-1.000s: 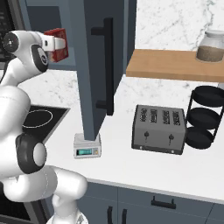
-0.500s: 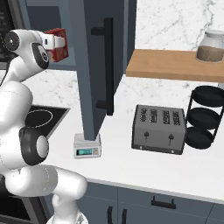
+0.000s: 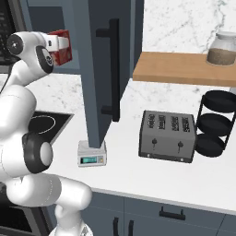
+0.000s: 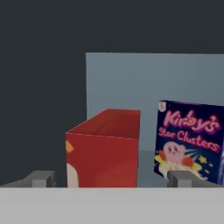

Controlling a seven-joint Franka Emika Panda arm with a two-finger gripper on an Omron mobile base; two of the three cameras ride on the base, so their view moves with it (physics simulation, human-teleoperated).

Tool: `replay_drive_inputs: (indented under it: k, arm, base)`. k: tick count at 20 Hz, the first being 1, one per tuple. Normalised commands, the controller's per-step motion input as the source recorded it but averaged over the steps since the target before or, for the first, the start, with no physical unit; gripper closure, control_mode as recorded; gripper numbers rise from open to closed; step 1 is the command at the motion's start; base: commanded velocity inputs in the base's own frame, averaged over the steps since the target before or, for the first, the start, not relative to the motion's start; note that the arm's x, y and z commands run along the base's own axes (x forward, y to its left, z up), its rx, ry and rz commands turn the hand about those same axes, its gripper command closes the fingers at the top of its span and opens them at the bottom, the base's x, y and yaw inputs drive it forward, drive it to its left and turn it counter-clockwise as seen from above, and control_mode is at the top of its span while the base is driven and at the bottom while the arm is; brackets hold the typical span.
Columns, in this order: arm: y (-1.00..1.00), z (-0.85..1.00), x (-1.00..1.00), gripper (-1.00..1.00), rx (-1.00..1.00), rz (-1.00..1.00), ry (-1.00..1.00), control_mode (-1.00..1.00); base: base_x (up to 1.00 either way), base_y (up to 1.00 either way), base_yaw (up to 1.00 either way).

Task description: Pick the cereal and place it on the digital scale for weighing, and close the cabinet.

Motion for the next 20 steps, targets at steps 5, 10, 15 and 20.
replay_drive_inputs:
  k: [5, 10, 15, 20]
  arm:
    - [0.00, 0.00, 0.05, -1.00, 0.00, 0.00, 0.00, -1.00]
    - [0.00, 0.00, 0.00, -1.00, 0.00, 0.00, 0.00, -1.00]
    - [-0.01, 0.00, 0.00, -1.00, 0.00, 0.00, 0.00, -1.00]
    - [-0.09, 0.01, -0.31, -1.00, 0.01, 0.01, 0.00, -1.00]
  base:
    - [0.00, 0.00, 0.00]
    - [0.00, 0.00, 0.00]
    - [0.00, 0.00, 0.00]
    - [0.00, 0.00, 0.00]
